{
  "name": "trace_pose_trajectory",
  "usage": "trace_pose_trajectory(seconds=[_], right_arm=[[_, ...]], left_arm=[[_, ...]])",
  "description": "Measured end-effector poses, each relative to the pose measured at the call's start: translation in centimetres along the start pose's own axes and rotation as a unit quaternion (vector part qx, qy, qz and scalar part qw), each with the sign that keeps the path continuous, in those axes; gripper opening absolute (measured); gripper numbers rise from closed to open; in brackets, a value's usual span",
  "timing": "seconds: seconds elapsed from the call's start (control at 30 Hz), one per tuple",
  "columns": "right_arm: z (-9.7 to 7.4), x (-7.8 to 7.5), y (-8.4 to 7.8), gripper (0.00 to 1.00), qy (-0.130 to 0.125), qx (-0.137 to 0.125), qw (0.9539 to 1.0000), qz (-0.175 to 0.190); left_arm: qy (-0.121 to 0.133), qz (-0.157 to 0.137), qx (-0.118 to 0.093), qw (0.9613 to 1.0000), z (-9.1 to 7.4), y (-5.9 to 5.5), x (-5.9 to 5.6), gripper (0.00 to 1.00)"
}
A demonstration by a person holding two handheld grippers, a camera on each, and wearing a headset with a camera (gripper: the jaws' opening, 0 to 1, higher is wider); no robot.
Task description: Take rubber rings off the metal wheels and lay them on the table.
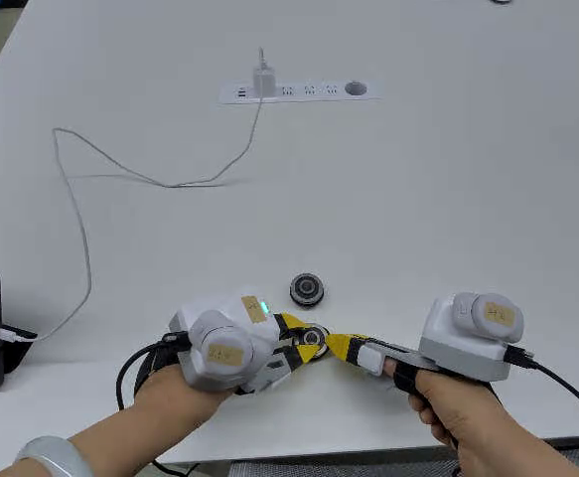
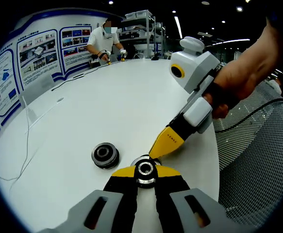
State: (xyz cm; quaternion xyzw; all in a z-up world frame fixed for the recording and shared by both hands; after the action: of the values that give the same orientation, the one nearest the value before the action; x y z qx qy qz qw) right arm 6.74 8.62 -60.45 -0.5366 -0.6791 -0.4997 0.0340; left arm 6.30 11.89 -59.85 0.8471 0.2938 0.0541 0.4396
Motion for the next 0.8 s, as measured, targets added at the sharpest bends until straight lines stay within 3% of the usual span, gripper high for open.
trace_pose_trajectory(seconds=[0.8], right_arm=[[-0.08, 0.45, 0.22, 0.01, -0.001, -0.003, 1.0, 0.001]], left_arm=[[0.0, 0.002, 0.004, 1.0, 0.02, 0.2, -0.11, 0.12]])
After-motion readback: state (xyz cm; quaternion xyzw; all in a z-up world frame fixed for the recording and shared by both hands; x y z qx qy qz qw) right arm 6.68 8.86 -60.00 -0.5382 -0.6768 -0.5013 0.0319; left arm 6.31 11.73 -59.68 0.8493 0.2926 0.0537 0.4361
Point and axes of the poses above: the centre of the closed fingertips' face, and the gripper's own axes: z roughly forward along the fingers, x roughly to its left, y roughly out of its top, the point moved 1 cm from there along -z, roughly backward along the fingers, and after that the axes turned 13 degrees about -z, right-handed, at the moved point
